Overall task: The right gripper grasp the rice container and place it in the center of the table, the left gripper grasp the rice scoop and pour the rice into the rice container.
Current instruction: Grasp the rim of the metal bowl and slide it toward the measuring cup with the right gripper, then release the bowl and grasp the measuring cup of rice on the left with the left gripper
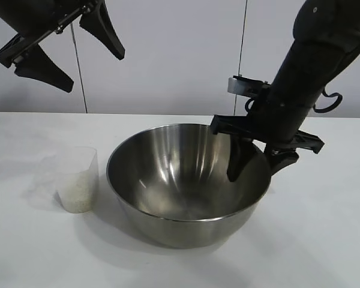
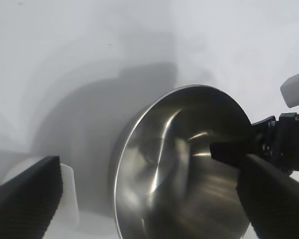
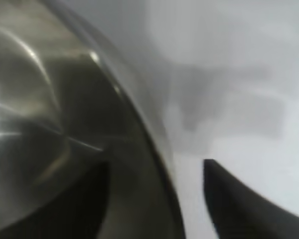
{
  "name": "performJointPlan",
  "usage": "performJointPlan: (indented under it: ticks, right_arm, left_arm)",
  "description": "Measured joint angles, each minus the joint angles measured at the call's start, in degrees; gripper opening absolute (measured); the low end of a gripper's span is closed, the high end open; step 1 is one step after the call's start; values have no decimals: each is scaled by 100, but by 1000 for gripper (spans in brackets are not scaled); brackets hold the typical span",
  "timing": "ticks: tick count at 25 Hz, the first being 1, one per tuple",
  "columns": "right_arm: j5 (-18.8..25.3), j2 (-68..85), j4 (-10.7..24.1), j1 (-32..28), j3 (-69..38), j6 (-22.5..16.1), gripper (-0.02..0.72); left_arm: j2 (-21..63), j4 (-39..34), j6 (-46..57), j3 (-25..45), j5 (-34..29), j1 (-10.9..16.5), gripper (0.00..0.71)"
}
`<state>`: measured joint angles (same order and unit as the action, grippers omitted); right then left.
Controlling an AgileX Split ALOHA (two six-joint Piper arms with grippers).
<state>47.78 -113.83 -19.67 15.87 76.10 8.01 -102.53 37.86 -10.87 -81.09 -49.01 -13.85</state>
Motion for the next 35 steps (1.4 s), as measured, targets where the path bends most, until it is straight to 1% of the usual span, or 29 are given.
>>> performJointPlan:
  ticks: [1,2,4,6,9,10,13,16,19,30,33,35]
  right_arm:
    - [132,35,0,0,121,-8,616]
    - [250,84,12,0,238,-40,638]
    - [475,238,67,0,544,-141,665]
    - [614,381,175,0,820,-259,674]
    - [694,582,207,-82,1157,-441,677]
    - [694,636,167,-134,1239,-526,677]
    - [699,707,-91,-382,1320,-650,679]
    - [731,707,-116,-495,1325,-650,679]
    - [801,707,-116,-495,1325,-650,679]
    - [819,707,-104,-495,1325,-656,679]
    - [819,707,-86,-495,1325,-656,679]
    - [819,707,-67,-495,1325,-656,679]
  left_arm:
    - [0,0,0,0,0,0,686]
    - [0,0,0,0,0,0,686]
    - [0,0,0,0,0,0,686]
    - [0,0,0,0,0,0,686]
    - [0,0,0,0,0,0,686]
    - [0,0,0,0,0,0,686]
    - [0,0,0,0,0,0,686]
    - [0,0,0,0,0,0,686]
    - [0,0,0,0,0,0,686]
    - [0,0,0,0,-16,0,686]
    - [0,0,-278,-120,8,0,686]
    - [92,-17,-594,-201,212,0,686]
